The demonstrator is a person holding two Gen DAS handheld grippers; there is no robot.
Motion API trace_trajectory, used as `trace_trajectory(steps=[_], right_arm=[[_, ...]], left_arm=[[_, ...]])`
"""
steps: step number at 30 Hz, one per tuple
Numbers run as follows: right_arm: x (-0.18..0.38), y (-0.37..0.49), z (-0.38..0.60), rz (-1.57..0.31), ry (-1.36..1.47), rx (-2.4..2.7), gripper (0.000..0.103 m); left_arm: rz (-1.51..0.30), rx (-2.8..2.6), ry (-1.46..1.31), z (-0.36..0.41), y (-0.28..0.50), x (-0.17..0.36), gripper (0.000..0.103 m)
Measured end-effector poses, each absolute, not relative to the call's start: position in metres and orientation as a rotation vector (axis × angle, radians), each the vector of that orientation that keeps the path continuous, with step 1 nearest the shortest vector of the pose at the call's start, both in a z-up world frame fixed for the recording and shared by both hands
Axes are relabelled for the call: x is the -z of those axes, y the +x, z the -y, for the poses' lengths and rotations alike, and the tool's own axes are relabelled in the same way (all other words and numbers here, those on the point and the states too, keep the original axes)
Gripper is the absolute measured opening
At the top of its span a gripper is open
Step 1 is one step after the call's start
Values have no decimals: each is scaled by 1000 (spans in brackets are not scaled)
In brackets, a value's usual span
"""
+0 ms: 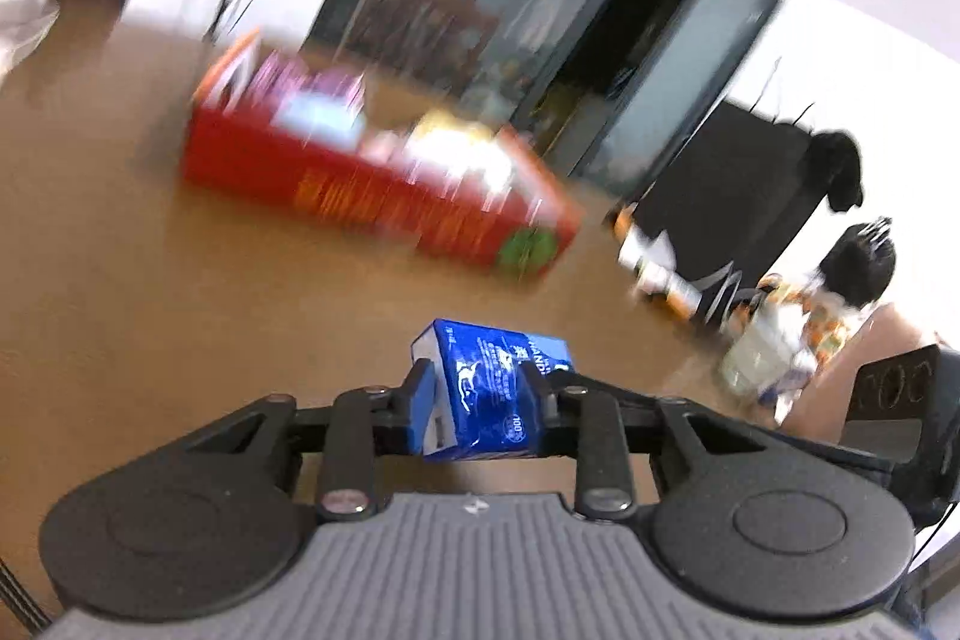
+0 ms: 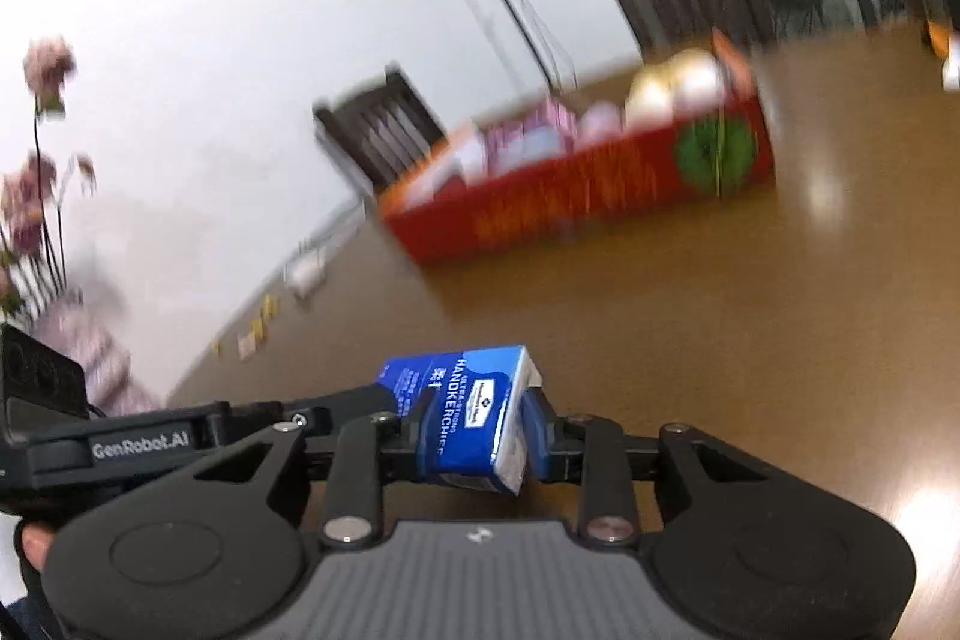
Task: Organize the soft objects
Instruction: 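Lift the milk carton with both tools and carry it over the box, then lower the milk carton into the box and open both tools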
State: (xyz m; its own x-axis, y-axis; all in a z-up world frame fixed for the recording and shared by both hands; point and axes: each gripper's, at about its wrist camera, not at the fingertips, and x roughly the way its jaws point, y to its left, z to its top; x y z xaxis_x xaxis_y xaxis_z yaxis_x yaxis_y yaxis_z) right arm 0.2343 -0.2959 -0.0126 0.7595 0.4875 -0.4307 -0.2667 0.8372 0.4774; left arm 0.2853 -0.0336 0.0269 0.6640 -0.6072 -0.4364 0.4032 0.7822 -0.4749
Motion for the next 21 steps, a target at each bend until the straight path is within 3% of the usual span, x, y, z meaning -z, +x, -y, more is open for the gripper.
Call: trace_trajectory(steps=[5,10,15,19,21], right_arm=[[-67,318,314,-387,333,-384,20],[-103,446,310,-402,252,-306,18],[-72,568,298,-560,227,-248,18],[-28,624,276,-697,149,-260,18],[-15,640,269,-739,124,-260,19]], left_arm=[[-604,679,-450,42,407,-75,30],[-702,642,-481,64,543,-74,29],[-811,517,-449,69,626,-36,29],[-853,434,-284,77,642,-14,25],[-825,415,-241,79,638,-17,31]])
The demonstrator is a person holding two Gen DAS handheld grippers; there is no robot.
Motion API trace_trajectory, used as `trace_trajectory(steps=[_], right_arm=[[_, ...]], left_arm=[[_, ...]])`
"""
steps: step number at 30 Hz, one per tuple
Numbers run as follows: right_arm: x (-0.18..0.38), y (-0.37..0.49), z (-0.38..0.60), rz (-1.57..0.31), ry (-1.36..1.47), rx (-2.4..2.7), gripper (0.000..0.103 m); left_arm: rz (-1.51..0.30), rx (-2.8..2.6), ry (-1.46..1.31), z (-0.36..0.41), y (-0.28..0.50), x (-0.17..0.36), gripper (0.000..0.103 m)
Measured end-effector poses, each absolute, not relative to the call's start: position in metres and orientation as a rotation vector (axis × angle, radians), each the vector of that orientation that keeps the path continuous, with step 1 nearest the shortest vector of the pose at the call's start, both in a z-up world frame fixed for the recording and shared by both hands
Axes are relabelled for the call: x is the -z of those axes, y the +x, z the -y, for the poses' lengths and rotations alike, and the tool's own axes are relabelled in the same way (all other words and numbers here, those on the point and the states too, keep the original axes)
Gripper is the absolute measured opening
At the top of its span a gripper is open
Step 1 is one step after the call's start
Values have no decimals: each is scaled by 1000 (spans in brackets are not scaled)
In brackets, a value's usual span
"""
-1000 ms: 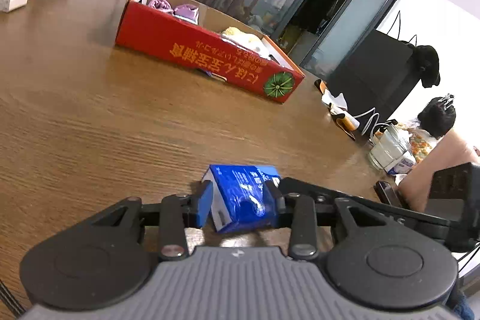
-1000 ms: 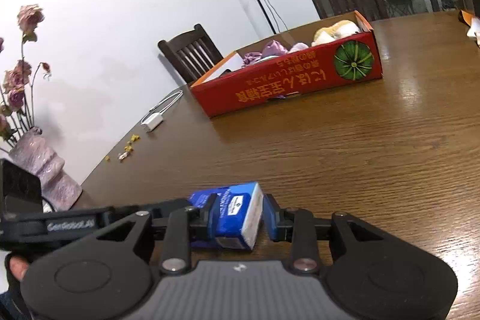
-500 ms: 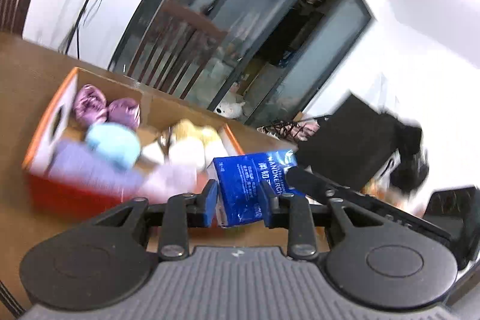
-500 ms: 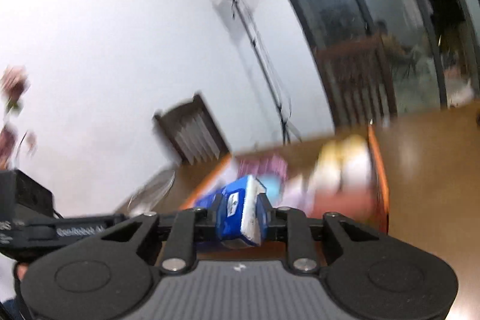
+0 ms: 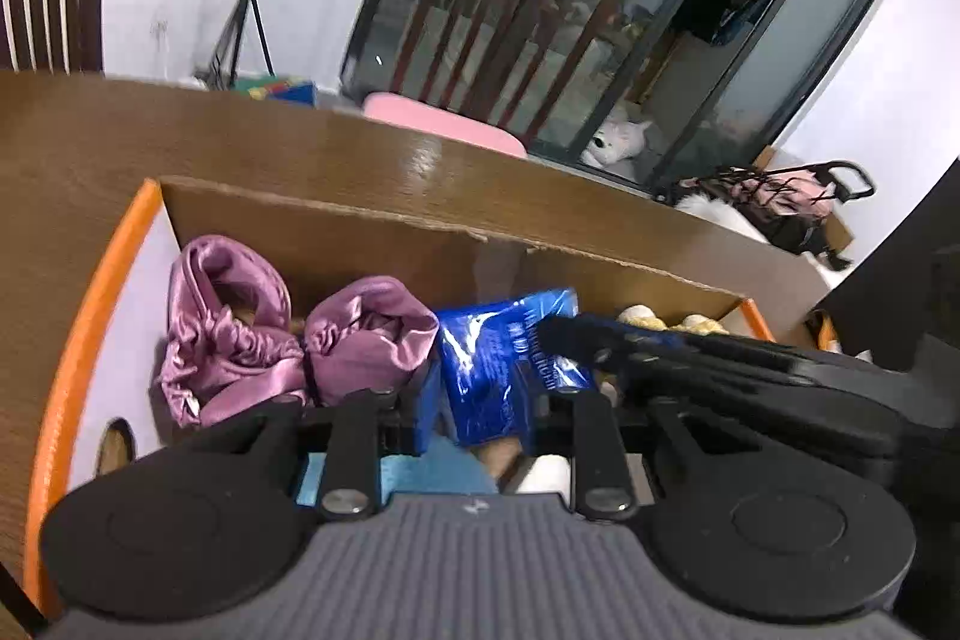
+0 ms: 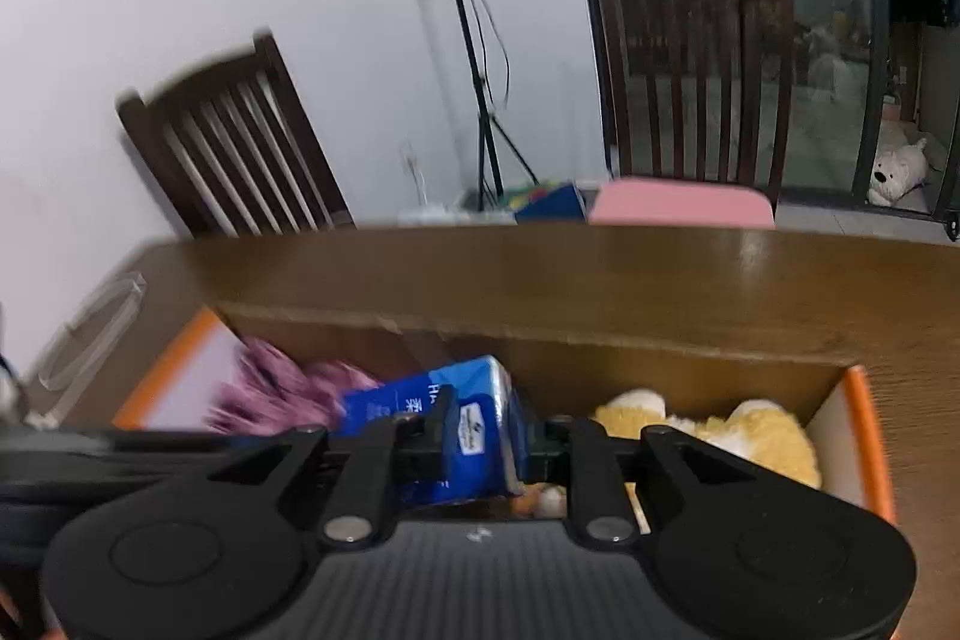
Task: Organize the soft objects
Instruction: 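Lower the milk carton into the box and open both tools, then withdraw both tools from the box back over the table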
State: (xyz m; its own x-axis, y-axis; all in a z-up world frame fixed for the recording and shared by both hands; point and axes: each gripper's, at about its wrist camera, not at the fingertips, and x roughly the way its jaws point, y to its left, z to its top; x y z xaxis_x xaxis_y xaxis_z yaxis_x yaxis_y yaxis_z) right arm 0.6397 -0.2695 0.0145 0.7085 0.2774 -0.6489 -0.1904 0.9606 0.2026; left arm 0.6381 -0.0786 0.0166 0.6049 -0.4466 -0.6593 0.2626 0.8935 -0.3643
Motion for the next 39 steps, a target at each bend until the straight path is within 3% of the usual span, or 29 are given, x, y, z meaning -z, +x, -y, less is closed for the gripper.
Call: trace_trajectory(steps=[2,3,10,13,16,17,24,27,32,35,37,39], right_arm=[[-3,648,272,-781,152,-268,19],[5,652,274,-800,159,-272,14],[9,652,279,-787,156,-260,14],[6,642,280,-787,141,-227,15],[-10,631,289,-772,160,-205,23],[-23,620,292,-758,150,-198,32],[-123,536,309,-645,23,-178,56],[-153,500,323,-619,7,-156,58],[-177,445,350,-589,48,-130,61],[-179,411,360,-558,53,-115,68],[-176,390,361,-526,38,-91,69],[-172,361,362,-470,23,-72,77]], left_arm=[[-823,402,-205,83,637,-15,31],[-842,405,-225,82,638,-13,35],[-895,395,-221,86,643,-9,34],[-905,411,-196,89,644,-9,41],[-867,382,-159,87,624,-28,47],[-837,376,-152,85,615,-38,51],[-716,359,-101,59,538,-127,55],[-660,340,-92,51,505,-160,63],[-606,323,-64,43,452,-191,66],[-563,311,-33,43,422,-199,69],[-503,288,-11,40,395,-200,75],[-412,263,-6,34,359,-193,89]])
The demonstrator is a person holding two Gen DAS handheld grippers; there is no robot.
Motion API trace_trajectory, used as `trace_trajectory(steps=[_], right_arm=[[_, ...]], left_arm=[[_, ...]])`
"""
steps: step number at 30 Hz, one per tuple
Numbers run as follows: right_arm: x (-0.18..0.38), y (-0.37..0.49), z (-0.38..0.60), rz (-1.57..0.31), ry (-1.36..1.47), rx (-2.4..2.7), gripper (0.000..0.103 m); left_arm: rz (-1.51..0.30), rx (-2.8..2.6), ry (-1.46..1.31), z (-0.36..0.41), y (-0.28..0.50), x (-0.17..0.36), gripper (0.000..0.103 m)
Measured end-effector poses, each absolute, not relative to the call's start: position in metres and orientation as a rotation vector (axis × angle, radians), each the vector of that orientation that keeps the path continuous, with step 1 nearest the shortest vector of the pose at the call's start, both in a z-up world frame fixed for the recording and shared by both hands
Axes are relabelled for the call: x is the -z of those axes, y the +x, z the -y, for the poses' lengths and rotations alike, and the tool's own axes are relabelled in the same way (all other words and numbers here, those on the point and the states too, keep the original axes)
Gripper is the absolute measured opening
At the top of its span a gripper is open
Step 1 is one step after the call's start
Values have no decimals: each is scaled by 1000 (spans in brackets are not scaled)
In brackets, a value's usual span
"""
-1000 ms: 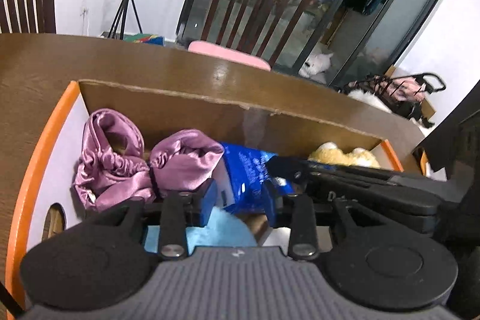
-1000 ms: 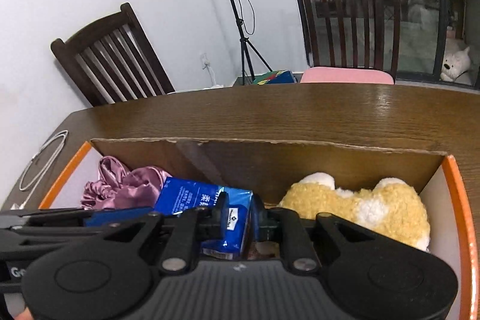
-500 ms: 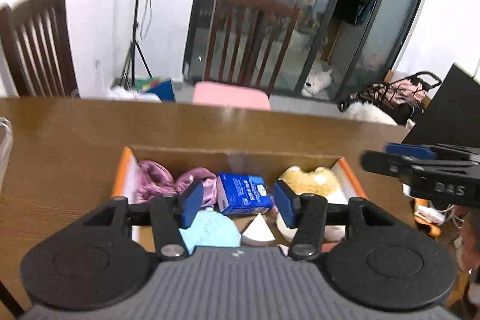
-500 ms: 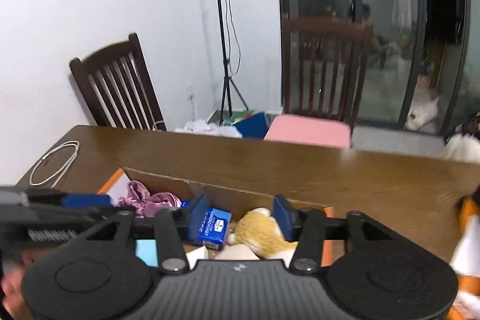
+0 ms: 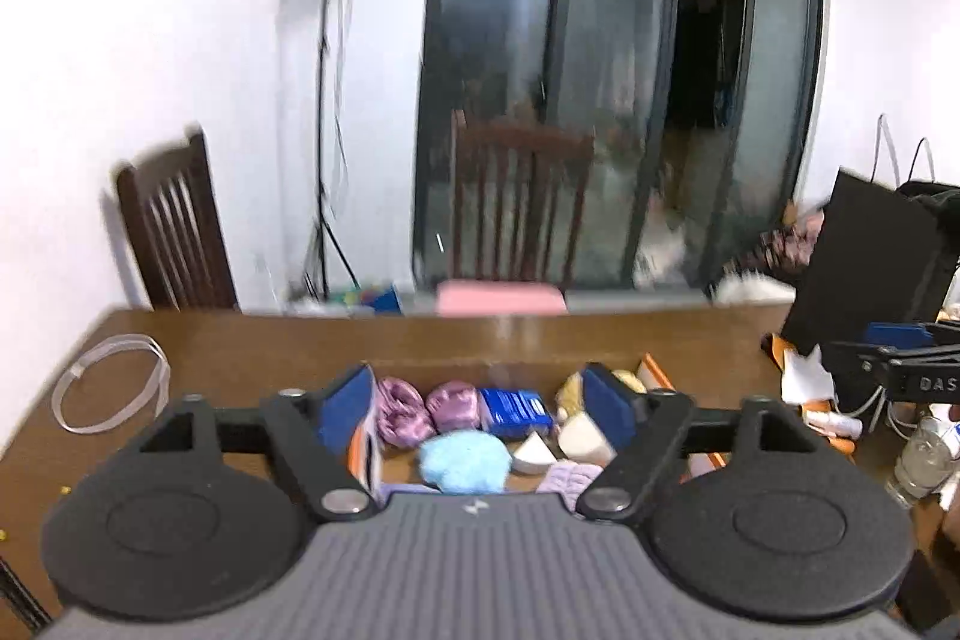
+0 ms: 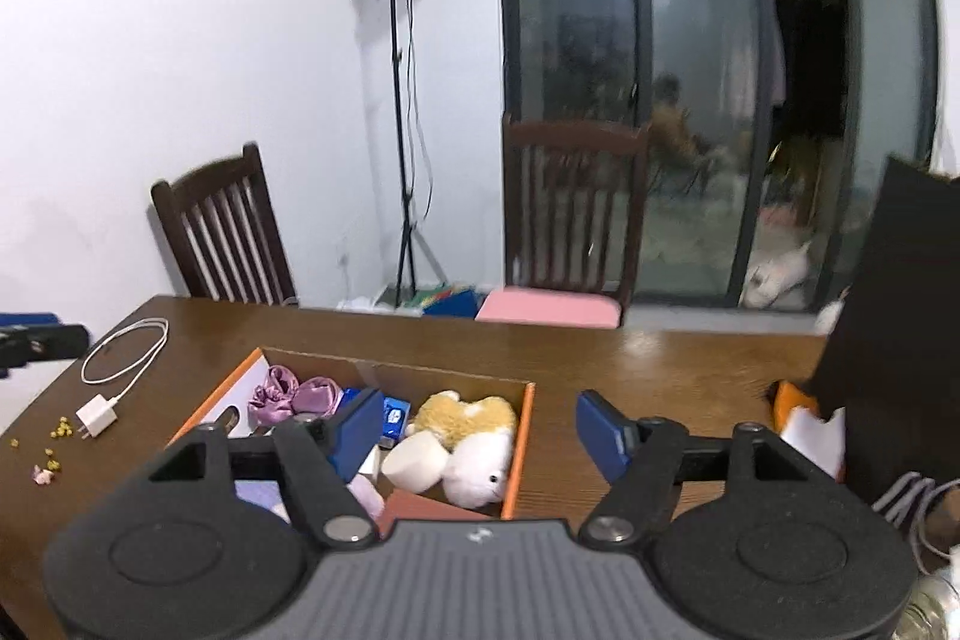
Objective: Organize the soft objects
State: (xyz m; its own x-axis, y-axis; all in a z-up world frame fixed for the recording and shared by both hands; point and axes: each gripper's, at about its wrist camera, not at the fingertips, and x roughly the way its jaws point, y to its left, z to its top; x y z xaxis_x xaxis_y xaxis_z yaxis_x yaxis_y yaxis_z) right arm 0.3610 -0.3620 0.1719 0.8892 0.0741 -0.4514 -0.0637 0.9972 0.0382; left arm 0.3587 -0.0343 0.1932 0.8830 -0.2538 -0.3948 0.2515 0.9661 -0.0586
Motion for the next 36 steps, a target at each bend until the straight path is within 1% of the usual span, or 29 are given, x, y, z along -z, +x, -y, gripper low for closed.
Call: trace_trajectory(steps=[1,2,3,4,6,8,15,22,24,26,29,36], right_arm=[[-170,347,362,-441,18,-65,80],[-166,332,359,-403,13,-58,84],[-162,313,357,-359,3,-52,86],[-156,293,356,-313,-5,-48,87],[-140,255,354,-227,-11,-36,94],[-118,217,351,-171,-16,-20,96],[-57,124,324,-153,-34,-53,98],[-13,38,291,-142,24,-71,102],[1,23,285,-166,71,-79,102],[6,18,277,-181,36,-111,102],[4,16,270,-147,-23,-72,102],[3,15,270,-146,-8,-70,103]], left_arm=[[-369,251,-6,32,341,-189,93],[-322,231,-12,29,322,-181,102],[-296,212,-13,28,308,-173,103],[-276,192,-12,27,293,-165,103],[-235,168,-6,27,261,-145,103],[-196,161,-12,26,231,-130,103],[-103,156,-4,20,130,-89,103],[-141,106,-12,-6,46,-40,103],[-160,129,14,-9,38,-35,103],[-168,167,22,-13,37,-35,103],[-157,125,-3,-17,38,-36,103],[-158,137,12,-12,38,-39,103]])
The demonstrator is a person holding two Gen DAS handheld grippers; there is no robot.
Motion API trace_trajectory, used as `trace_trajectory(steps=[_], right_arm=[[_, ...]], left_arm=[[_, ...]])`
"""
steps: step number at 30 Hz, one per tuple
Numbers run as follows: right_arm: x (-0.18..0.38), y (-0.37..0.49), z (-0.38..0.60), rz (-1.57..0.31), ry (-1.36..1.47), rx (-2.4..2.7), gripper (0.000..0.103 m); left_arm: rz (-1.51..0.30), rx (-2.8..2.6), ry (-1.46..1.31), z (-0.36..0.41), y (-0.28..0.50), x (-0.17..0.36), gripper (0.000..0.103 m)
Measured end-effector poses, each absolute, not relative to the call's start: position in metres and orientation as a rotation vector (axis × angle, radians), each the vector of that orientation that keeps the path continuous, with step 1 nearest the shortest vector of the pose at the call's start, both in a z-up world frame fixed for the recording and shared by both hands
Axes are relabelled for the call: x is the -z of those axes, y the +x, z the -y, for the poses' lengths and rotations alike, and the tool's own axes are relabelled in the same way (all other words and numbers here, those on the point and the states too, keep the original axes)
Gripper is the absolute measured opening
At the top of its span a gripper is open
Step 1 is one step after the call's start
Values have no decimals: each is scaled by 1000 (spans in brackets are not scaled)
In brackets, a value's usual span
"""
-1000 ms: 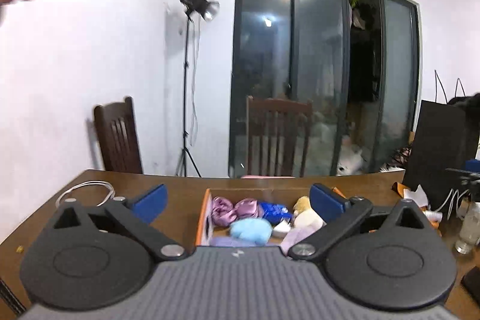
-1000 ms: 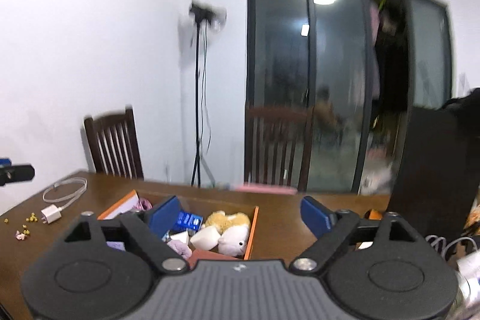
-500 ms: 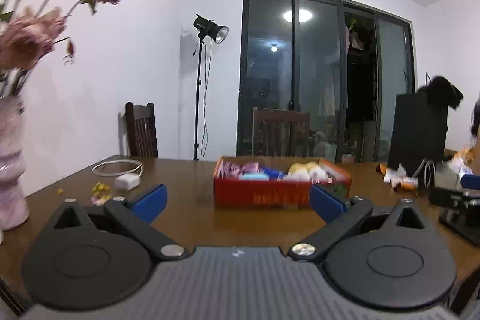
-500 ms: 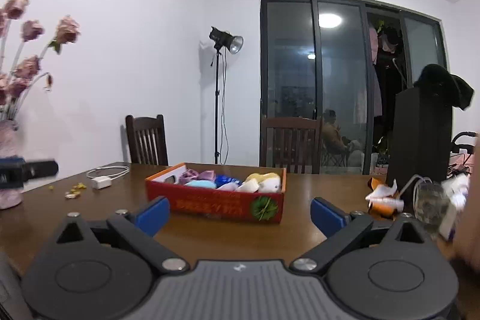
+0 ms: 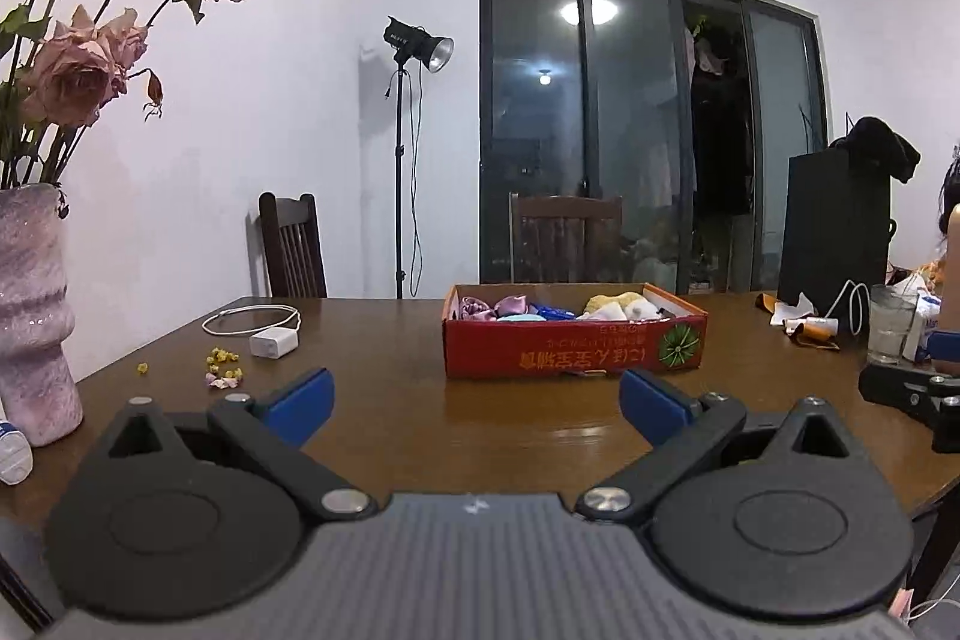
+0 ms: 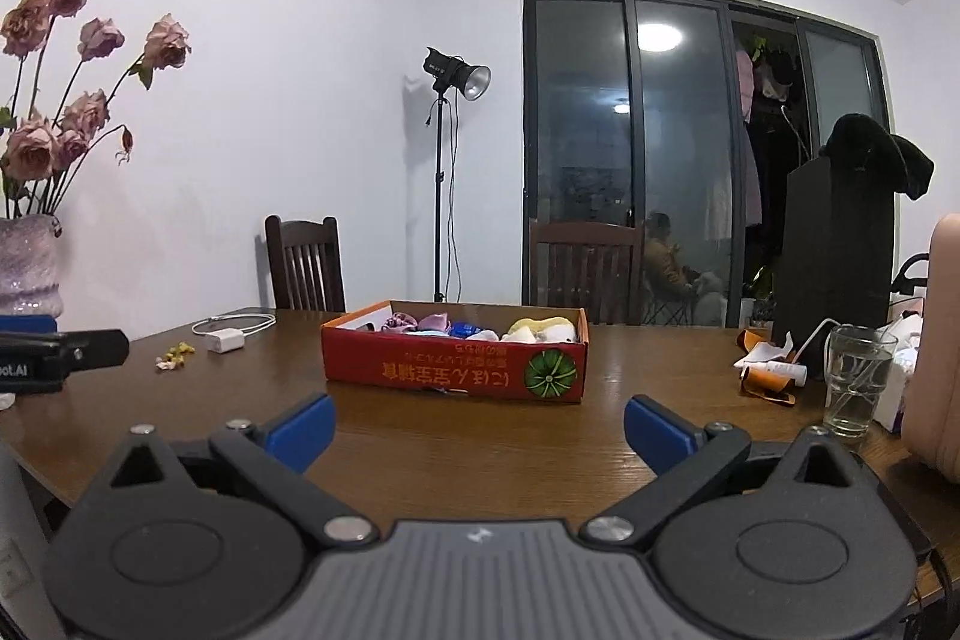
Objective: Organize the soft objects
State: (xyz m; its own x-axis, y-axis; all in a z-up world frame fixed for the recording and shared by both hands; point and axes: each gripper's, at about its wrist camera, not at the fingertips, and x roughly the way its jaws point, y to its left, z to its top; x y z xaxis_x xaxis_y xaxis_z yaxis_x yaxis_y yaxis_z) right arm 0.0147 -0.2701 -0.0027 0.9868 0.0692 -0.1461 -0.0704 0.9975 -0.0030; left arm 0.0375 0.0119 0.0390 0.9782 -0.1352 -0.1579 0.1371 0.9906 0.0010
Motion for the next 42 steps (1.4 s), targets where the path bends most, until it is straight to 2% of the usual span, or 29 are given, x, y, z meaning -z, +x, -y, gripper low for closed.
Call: trace_trajectory(steps=[42], right_arm=[[2,21,273,-150,37,-35,103]], left_arm=[[-155,149,13,-15,41,-39,103]])
